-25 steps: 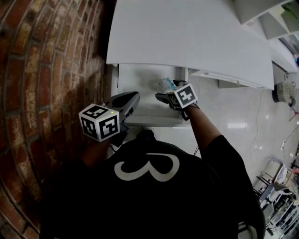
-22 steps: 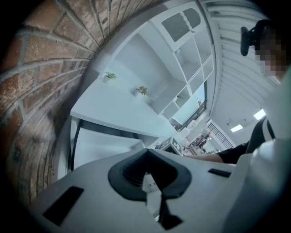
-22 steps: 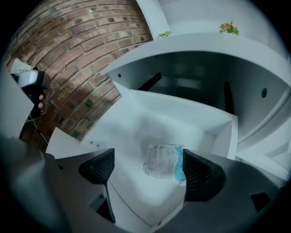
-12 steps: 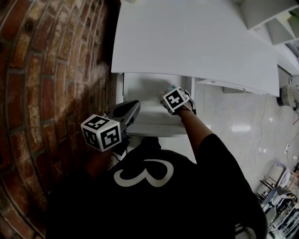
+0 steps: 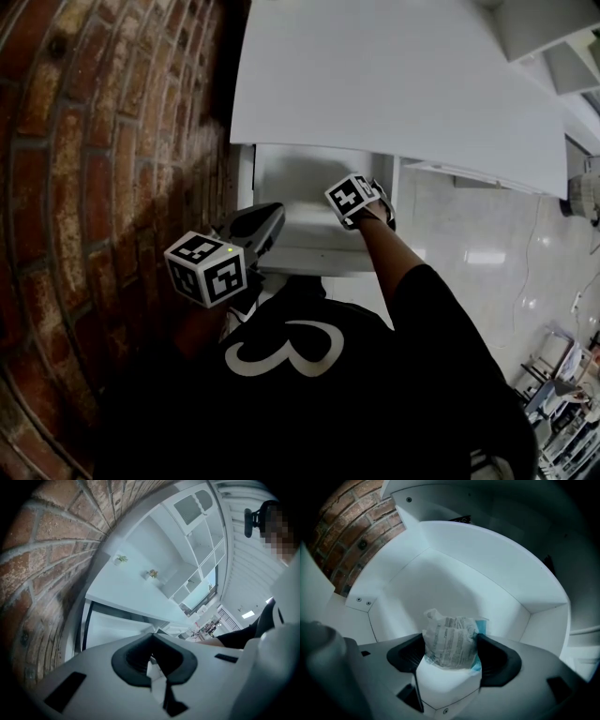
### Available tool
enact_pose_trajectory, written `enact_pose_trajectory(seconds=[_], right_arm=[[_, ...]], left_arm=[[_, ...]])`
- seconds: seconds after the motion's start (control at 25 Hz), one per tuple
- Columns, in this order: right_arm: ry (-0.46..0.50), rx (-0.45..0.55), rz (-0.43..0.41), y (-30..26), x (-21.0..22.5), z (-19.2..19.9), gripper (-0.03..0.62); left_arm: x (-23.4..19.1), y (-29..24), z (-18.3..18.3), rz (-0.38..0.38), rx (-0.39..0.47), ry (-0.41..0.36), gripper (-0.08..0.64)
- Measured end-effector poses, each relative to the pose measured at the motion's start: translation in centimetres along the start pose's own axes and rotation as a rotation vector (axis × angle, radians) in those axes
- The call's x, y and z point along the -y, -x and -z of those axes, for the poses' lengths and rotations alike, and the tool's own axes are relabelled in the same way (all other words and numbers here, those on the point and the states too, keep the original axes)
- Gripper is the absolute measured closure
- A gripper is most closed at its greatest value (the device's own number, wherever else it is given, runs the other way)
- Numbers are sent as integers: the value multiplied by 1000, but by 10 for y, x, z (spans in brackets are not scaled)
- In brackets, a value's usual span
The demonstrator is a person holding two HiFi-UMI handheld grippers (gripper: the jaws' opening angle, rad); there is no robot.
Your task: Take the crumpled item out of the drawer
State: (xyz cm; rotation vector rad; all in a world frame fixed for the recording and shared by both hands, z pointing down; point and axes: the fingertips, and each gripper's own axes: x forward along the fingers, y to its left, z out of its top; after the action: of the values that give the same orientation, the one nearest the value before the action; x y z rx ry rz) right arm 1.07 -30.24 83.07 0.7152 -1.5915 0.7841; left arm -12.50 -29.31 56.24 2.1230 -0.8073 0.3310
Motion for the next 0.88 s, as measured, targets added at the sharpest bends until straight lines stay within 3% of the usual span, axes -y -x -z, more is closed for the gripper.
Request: enact_pose_trajectory(seconds=[0.28,0.48,0.6,0.88], right_arm=[[28,-14,34,2,3,2,305],[-35,18,5,8,3,2,366],[-46,19,34,19,11,6,392],[-76,85,-8,41,9,5,419]], left_arm=[[2,1,-1,-1,3,0,557],[4,-3,8,3,-19,-2,557],[5,-5,10,6,-28,-5,557],[9,-7,17,6,-49,-10,557]])
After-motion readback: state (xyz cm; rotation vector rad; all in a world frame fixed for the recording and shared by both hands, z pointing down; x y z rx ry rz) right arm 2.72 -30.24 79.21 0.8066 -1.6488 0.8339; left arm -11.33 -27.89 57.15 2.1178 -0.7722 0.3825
